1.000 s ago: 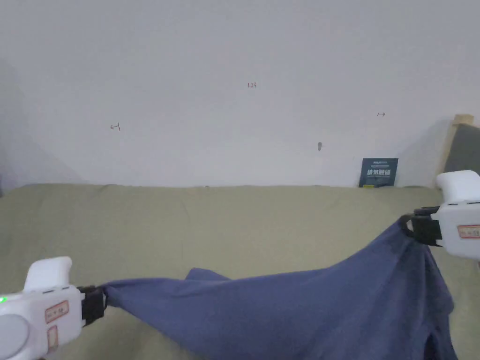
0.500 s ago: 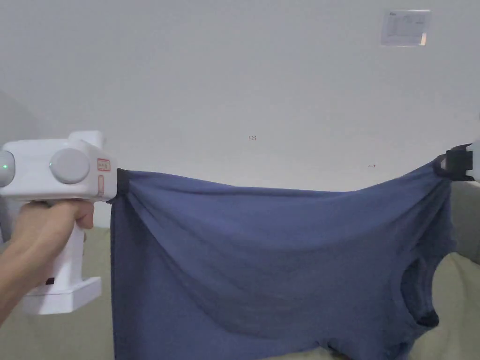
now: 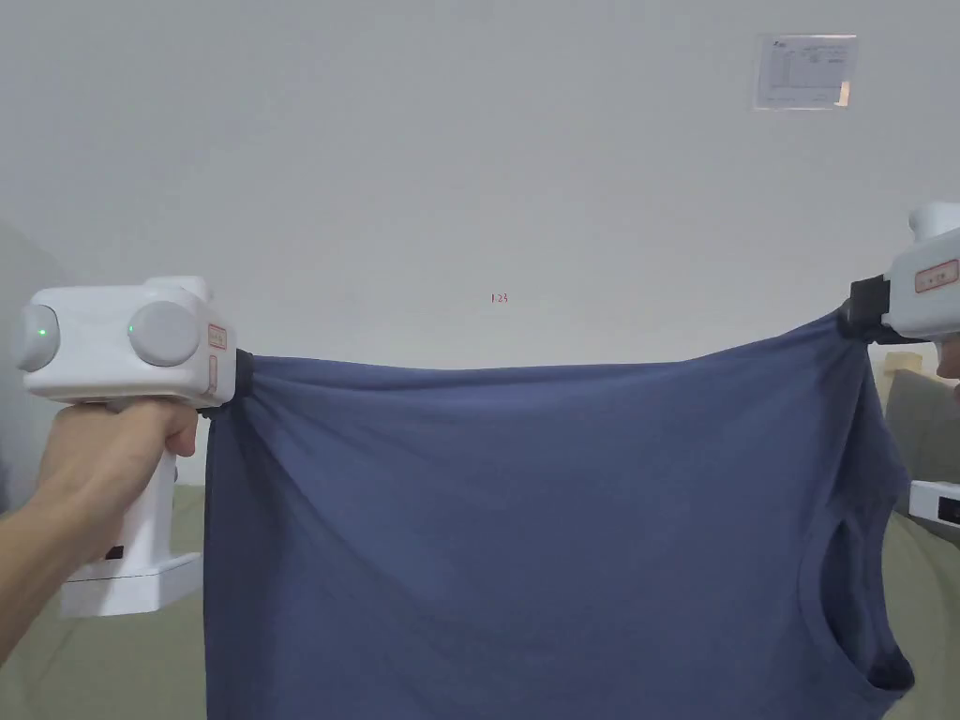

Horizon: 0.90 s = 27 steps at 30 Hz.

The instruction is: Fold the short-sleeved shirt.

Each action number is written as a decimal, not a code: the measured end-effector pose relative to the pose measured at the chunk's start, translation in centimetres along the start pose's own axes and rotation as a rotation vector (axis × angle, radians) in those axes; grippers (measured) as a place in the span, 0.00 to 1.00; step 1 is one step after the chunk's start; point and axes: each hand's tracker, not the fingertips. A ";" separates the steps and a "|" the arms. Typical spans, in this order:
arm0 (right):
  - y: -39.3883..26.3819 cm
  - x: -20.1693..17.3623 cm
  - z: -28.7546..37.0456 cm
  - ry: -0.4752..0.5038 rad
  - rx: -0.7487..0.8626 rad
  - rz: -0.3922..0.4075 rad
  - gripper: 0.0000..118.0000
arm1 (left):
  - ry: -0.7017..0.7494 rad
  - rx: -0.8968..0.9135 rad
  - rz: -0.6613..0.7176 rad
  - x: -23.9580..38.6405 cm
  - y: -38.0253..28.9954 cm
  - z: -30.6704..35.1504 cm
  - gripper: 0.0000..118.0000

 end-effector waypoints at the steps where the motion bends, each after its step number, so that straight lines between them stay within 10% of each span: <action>1: 0.5 0.0 -0.9 -0.007 -0.001 -0.006 0.01 | 0.001 -0.003 0.003 0.2 0.4 -0.7 0.04; 27: 8.1 -1.7 -23.5 -0.112 0.029 0.117 0.01 | 0.136 0.039 -0.035 6.7 8.6 -22.7 0.04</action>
